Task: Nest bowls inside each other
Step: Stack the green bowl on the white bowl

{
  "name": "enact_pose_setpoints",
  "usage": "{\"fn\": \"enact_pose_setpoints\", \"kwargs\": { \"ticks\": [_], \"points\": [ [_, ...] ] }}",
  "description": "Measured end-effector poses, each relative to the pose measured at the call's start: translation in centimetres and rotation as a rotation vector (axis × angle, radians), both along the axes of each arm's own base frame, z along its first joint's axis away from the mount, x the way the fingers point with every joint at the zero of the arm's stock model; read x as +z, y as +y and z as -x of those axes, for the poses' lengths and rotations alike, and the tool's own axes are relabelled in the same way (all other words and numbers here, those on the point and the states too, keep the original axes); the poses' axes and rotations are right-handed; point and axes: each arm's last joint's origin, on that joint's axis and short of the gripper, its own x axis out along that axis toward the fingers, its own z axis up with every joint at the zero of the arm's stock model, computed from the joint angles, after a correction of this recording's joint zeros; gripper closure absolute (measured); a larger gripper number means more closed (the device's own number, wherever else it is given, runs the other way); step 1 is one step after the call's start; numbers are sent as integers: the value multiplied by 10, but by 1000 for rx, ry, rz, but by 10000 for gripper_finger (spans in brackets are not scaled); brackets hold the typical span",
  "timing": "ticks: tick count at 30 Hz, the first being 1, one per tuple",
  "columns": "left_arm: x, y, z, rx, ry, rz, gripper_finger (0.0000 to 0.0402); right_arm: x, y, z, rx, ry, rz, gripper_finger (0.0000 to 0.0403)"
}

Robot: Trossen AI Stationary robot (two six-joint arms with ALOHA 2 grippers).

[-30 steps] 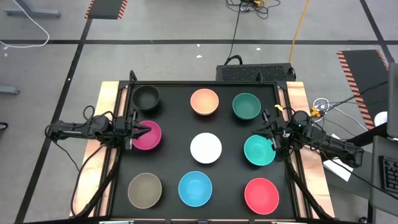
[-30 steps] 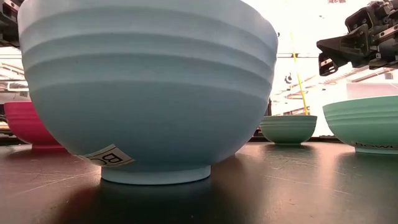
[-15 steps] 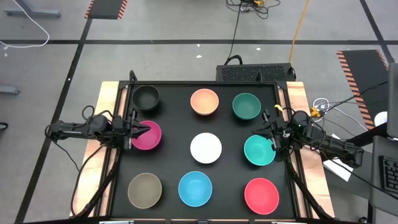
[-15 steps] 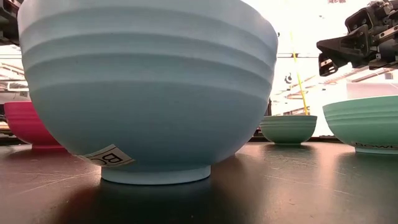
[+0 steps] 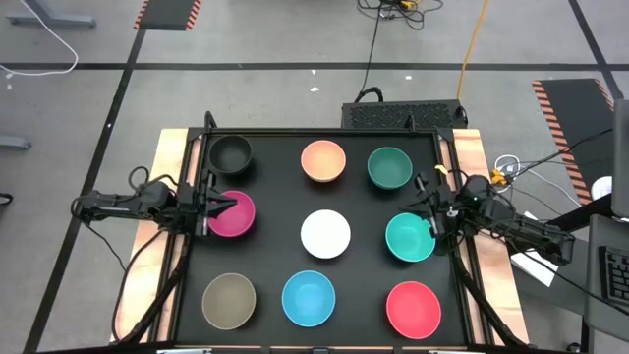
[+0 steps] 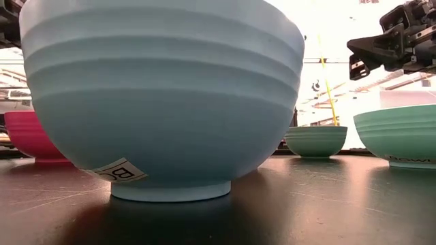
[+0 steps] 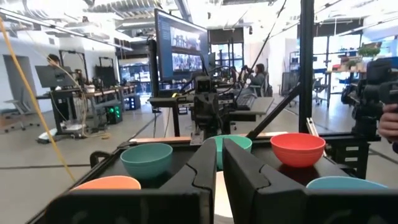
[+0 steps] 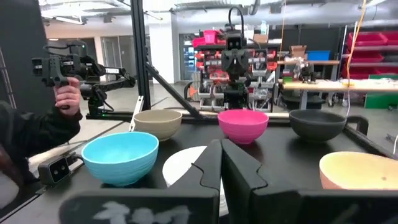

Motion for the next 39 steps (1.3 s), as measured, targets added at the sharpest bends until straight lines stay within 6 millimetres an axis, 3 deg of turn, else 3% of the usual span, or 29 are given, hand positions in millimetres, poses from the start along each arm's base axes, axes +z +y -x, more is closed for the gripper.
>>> {"fn": "enact_pose_setpoints", "kwargs": {
  "ticks": [9, 19, 32, 39],
  "points": [
    [-5, 0, -1, -1, 52, 2, 371, 4, 0, 1, -2, -46, 32, 403],
    [-5, 0, -1, 5, 48, 9, 371, 6, 0, 1, 17, -38, -91, 403],
    [5, 0, 1, 13, -53, -58, 371, 12, 1, 2, 19, -100, -56, 403],
    [7, 0, 2, 1, -78, 4, 371, 14, 1, 3, 25, -116, -75, 403]
  ]
}}
